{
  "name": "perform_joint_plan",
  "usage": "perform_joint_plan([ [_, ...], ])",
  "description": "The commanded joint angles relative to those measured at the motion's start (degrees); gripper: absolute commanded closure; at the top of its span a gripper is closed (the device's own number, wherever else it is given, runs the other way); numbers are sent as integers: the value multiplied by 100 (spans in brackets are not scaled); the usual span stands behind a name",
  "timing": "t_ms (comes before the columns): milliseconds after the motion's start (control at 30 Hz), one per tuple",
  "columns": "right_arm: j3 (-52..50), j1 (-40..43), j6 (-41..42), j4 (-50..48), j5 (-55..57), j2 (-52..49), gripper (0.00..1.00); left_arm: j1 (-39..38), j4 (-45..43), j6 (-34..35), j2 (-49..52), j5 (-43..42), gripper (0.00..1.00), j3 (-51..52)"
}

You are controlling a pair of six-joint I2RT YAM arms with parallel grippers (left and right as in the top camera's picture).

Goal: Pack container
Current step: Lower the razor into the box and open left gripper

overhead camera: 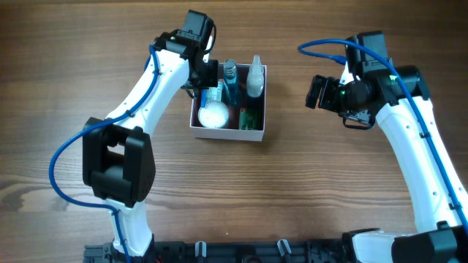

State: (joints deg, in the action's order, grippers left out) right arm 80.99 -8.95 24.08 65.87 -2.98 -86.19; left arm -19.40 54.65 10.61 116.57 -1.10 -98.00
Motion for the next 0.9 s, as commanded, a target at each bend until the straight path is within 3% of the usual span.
perform_joint_plan([
  [0, -11, 15, -76, 24, -50, -50, 0, 28, 70, -120, 22, 339, 96, -68],
  [867, -11, 15, -74, 20, -4, -50, 0, 28, 527, -282, 2, 378, 96, -70],
])
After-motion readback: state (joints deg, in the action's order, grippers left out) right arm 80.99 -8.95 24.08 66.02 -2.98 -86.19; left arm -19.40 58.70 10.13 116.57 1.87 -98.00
